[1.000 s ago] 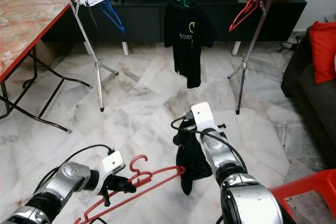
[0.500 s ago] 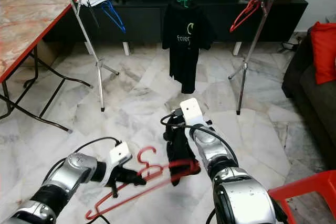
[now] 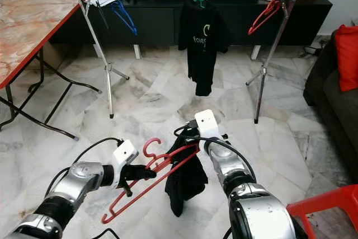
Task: Hang hanger
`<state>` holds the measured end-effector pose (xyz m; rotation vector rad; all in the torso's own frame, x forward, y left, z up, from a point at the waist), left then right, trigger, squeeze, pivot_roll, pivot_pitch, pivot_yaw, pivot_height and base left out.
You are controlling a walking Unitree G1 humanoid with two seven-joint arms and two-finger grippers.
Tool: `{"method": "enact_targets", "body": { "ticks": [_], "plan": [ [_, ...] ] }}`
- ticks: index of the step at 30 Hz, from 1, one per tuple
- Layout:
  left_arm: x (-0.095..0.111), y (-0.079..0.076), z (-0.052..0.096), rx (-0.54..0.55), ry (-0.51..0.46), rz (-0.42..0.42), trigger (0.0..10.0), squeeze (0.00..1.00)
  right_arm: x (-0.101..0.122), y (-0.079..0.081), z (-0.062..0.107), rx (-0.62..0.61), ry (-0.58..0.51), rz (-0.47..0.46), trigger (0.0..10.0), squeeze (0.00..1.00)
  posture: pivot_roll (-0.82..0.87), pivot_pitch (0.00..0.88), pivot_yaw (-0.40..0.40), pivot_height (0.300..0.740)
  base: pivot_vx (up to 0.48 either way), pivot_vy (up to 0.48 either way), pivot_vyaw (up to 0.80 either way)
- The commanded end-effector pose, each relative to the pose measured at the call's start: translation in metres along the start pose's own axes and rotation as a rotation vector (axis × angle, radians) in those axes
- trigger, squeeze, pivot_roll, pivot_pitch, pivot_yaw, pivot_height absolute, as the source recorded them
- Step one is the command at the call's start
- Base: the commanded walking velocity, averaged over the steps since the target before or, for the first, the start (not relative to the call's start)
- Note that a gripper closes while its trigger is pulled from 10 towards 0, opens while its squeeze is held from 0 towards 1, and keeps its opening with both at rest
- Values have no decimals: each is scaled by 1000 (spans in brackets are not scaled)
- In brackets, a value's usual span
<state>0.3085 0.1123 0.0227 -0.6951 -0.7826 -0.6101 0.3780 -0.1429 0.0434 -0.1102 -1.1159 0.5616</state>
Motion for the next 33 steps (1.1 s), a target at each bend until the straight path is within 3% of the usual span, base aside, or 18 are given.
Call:
{"method": "enact_targets", "body": {
  "ticks": [1, 12, 15, 23, 28, 33],
  "plan": [
    [-3, 0, 2, 9, 13, -21, 10000, 0, 4, -7, 1, -32, -22, -15, 10000, 0, -25, 31, 32, 740, 0, 0, 0],
    [-2, -4, 2, -6, 7, -31, 10000, 0, 1, -13, 2, -57, -10, -7, 10000, 0, -24, 35, 32, 740, 0, 0, 0],
    [6, 2, -1, 59, -41, -39, 10000, 0, 3, -11, 1, -44, -18, -18, 10000, 0, -24, 35, 33, 740, 0, 0, 0],
    [4, -1, -6, 75, -67, -10, 10000, 0, -4, 3, 2, 10, -2, -10, 10000, 0, -26, 26, 33, 740, 0, 0, 0],
    [4, 2, -8, 126, -79, -28, 10000, 0, -5, 6, 2, 18, -7, -24, 10000, 0, -24, 20, 31, 740, 0, 0, 0],
    [13, 14, -7, 264, -123, -58, 10000, 0, -15, 4, 5, -10, 7, -41, 10000, 0, -22, 13, 30, 740, 0, 0, 0]
  ]
}}
Point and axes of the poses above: a point about 5 cm out from each wrist's last joint towards the gripper, its own z axis pointing back from the gripper into the wrist, its own x axis along the axis of the wrist's last joint, y = z × x, the point moved 3 cm from there along -z, pointing out of the wrist towards the gripper, and after that the axes turned 15 degrees about z, right-handed, at the moved point
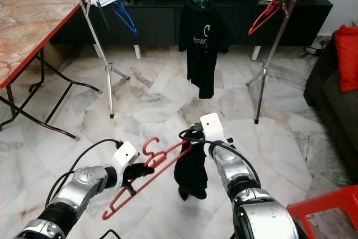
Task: Hang hanger
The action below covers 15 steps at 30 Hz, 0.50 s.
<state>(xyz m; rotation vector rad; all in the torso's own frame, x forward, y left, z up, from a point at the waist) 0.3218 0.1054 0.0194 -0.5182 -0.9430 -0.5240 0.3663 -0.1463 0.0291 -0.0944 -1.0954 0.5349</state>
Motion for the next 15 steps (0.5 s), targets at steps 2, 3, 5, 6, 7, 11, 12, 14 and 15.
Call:
{"method": "enact_targets", "body": {
  "ticks": [2, 3, 5, 6, 7, 11, 12, 14, 15],
  "plan": [
    [8, 10, 3, 57, -31, -15, 10000, 0, -3, -3, 2, -19, -2, -14, 10000, 0, -24, 8, 31, 740, 0, 0, 0],
    [9, 9, 3, 56, -40, -18, 10000, 0, -8, -2, 3, -18, 6, -14, 10000, 0, -24, 8, 31, 740, 0, 0, 0],
    [9, 9, 2, 48, -37, -20, 10000, 0, -12, -1, 4, -12, 14, -9, 10000, 0, -23, 6, 32, 740, 0, 0, 0],
    [8, 9, 2, 45, -36, -21, 10000, 0, -13, 0, 4, -11, 17, -7, 10000, 0, -23, 6, 32, 740, 0, 0, 0],
    [8, 7, 2, 34, -34, -17, 10000, 0, -13, 1, 4, -5, 17, -11, 10000, 0, -24, 7, 35, 740, 0, 0, 0],
    [5, 0, 0, -23, -12, -18, 10000, 0, 0, 9, 4, 64, -59, 45, 10000, 0, -27, 14, 40, 740, 0, 0, 0],
    [5, 0, 0, -23, -12, -18, 10000, 0, 0, 9, 4, 64, -59, 45, 10000, 0, -27, 14, 40, 740, 0, 0, 0],
    [5, -6, -1, -71, -2, -4, 10000, 0, 12, 9, 3, 78, -109, 54, 10000, 0, -30, 18, 43, 740, 0, 0, 0],
    [5, -8, -1, -87, -1, 3, 10000, 0, 15, 7, 3, 77, -118, 60, 10000, 0, -31, 19, 43, 740, 0, 0, 0]
  ]
}}
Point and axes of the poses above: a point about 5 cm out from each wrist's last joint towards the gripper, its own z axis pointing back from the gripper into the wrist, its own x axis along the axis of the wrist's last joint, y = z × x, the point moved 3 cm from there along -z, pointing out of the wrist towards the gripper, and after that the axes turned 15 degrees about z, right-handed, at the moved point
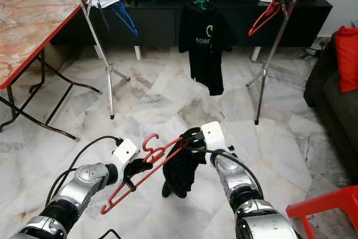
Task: Hang hanger
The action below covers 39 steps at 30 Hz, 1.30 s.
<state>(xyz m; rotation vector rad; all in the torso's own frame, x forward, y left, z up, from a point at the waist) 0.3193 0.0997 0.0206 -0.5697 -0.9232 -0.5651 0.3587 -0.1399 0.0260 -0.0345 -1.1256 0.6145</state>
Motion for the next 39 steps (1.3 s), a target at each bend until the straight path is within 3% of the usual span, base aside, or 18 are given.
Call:
{"method": "enact_targets", "body": {
  "ticks": [1, 9, 12, 14, 20, 28, 32, 35, 39],
  "plan": [
    [4, -4, 0, -42, -6, 11, 10000, 0, 20, -5, -2, 0, -72, 34, 10000, 0, -31, 20, 44, 740, 0, 0, 0],
    [3, -8, 3, -116, 16, 30, 10000, 0, 33, -9, -2, 26, -106, 69, 10000, 0, -34, 26, 47, 740, 0, 0, 0],
    [6, -10, 5, -161, 19, 27, 10000, 0, 39, 1, 0, 109, -156, 145, 10000, 0, -33, 31, 48, 740, 0, 0, 0],
    [5, -10, 5, -164, 30, 21, 10000, 0, 38, 2, 0, 115, -153, 144, 10000, 0, -33, 31, 48, 740, 0, 0, 0],
    [-1, -6, 3, -110, 58, 6, 10000, 0, 37, -6, 0, 77, -108, 103, 10000, 0, -34, 34, 47, 740, 0, 0, 0],
    [-3, -9, 2, -120, 66, 20, 10000, 0, 30, 4, 6, 159, -95, 124, 10000, 0, -38, 41, 46, 740, 0, 0, 0],
    [-16, 9, 4, 19, 163, -55, 10000, 0, 27, 3, 11, 142, -62, 125, 10000, 0, -46, 50, 47, 740, 0, 0, 0],
    [-17, 19, 5, 100, 166, -40, 10000, 0, 23, 6, 12, 147, -45, 122, 10000, 0, -46, 51, 47, 740, 0, 0, 0],
    [-13, 11, 3, 43, 138, -31, 10000, 0, 21, 18, 15, 196, -54, 121, 10000, 0, -45, 53, 47, 740, 0, 0, 0]
  ]
}}
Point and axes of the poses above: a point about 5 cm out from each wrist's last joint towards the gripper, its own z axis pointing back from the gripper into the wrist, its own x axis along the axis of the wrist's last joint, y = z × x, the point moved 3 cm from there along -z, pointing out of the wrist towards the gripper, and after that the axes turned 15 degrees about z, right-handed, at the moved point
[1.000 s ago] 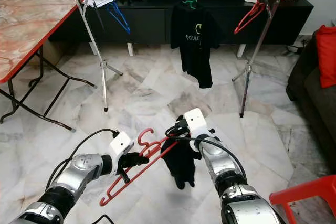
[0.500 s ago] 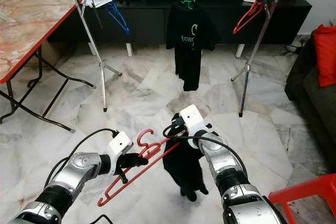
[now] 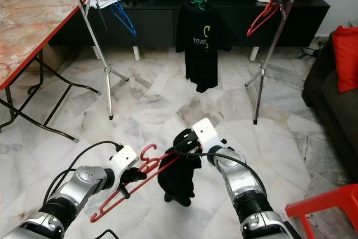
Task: Hang hanger
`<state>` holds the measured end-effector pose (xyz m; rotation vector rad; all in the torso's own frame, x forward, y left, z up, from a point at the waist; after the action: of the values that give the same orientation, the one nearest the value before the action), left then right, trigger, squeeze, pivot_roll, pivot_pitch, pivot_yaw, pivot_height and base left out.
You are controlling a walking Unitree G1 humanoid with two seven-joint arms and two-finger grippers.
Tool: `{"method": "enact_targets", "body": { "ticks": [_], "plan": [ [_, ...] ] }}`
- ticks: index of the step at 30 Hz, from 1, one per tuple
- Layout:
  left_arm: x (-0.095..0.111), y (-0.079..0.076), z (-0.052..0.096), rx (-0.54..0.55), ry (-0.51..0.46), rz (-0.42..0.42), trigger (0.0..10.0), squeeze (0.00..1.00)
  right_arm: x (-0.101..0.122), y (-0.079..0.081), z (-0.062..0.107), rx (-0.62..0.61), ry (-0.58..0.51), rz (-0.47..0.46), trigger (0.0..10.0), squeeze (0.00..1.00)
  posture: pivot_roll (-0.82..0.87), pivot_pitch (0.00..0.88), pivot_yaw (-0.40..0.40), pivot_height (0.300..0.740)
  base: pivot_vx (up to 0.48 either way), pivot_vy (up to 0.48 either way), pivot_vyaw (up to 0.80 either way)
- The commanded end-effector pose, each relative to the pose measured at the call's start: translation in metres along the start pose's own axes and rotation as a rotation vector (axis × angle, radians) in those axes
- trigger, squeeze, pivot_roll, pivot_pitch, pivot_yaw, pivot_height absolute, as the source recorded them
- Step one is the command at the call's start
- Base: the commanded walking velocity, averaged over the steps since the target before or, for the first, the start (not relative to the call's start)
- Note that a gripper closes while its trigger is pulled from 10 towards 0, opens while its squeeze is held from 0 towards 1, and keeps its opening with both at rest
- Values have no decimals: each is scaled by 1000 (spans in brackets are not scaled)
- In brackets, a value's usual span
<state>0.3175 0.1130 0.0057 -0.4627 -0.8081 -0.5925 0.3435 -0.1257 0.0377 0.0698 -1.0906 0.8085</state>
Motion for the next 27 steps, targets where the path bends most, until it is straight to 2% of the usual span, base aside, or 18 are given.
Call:
{"method": "enact_targets", "body": {
  "ticks": [1, 5, 10, 14, 16, 19, 20, 24, 27],
  "plan": [
    [3, -1, 1, -17, -5, -11, 10000, 0, 10, 3, 0, 18, -32, 21, 10000, 0, -45, 53, 47, 740, 0, 0, 0],
    [2, -7, -1, -68, -3, -1, 10000, 0, 13, 2, 5, 39, -32, 82, 10000, 0, -45, 53, 47, 740, 0, 0, 0],
    [10, -12, -1, -104, -47, 18, 10000, 0, 18, 3, 13, 91, -66, 97, 10000, 0, -44, 51, 46, 740, 0, 0, 0],
    [25, -16, 1, -160, -120, 53, 10000, 0, 23, -3, 23, 101, -112, 93, 10000, 0, -47, 49, 47, 740, 0, 0, 0],
    [37, -20, 5, -225, -166, 78, 10000, 0, 29, -10, 30, 90, -145, 71, 10000, 0, -52, 49, 48, 740, 0, 0, 0],
    [44, -21, 8, -263, -190, 90, 10000, 0, 32, -11, 34, 95, -161, 68, 10000, 0, -53, 48, 48, 740, 0, 0, 0],
    [53, -21, 12, -274, -219, 87, 10000, 0, 33, -10, 37, 101, -157, 87, 10000, 0, -53, 48, 48, 740, 0, 0, 0],
    [63, -15, 13, -224, -248, 57, 10000, 0, 38, -6, 41, 115, -171, 96, 10000, 0, -48, 51, 48, 740, 0, 0, 0],
    [73, -19, 15, -252, -286, 70, 10000, 0, 50, -6, 44, 107, -208, 84, 10000, 0, -56, 56, 49, 740, 0, 0, 0]
  ]
}}
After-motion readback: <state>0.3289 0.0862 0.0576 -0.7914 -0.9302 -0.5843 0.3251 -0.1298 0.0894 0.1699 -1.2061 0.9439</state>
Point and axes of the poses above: a point about 5 cm out from each wrist's last joint towards the gripper, its own z axis pointing back from the gripper into the wrist, its own x axis along the axis of the wrist's last joint, y = z × x, the point moved 3 cm from there along -z, pointing out of the wrist towards the gripper, and after that the axes turned 15 degrees about z, right-handed, at the moved point
